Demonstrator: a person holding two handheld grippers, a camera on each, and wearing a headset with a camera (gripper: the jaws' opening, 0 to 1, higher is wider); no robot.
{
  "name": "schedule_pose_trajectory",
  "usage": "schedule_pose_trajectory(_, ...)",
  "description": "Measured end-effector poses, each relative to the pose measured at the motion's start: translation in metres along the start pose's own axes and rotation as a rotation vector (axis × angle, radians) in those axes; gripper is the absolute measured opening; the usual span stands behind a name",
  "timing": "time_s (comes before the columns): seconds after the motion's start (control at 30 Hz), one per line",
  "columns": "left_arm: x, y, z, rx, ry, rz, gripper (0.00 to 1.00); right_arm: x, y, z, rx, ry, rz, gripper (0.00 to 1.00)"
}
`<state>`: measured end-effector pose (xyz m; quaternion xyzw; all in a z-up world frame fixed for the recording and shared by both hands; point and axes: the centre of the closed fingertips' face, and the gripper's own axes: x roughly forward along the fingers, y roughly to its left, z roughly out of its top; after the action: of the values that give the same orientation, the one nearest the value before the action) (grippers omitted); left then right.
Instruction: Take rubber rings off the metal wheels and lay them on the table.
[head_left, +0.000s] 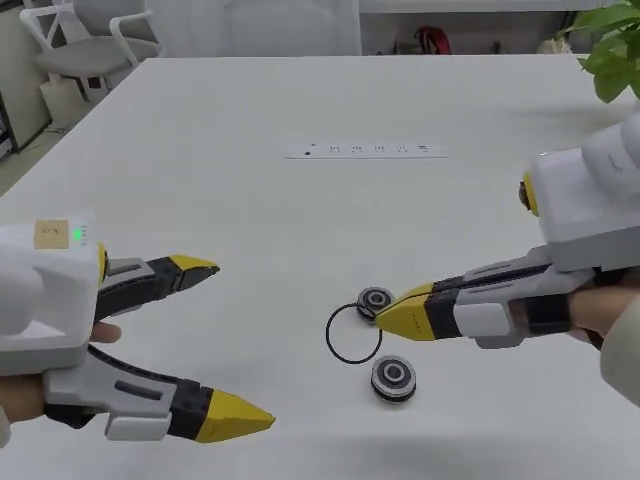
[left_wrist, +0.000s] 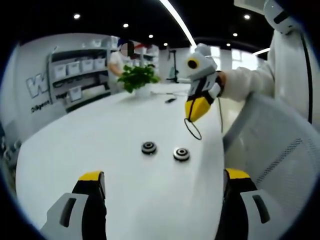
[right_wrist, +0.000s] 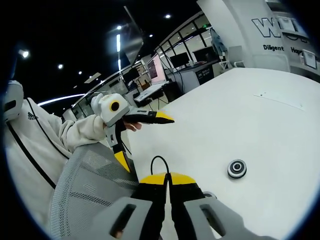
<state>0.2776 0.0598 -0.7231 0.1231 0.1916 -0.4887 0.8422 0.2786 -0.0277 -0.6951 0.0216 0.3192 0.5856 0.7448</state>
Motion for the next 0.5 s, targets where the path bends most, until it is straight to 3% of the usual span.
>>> schedule_pose_trajectory(0.3, -0.012, 0.003, -0.011, -0.030, 0.007, 0.030, 1.00, 0.008, 0.011, 0.009, -0.043, 0.016, 0.029, 0.00)
schedule_pose_trajectory(0.5, -0.020, 0.001, -0.035, -0.092, 0.030, 0.053, 1.00, 0.015, 0.016, 0.017, -0.067, 0.018, 0.045, 0.00)
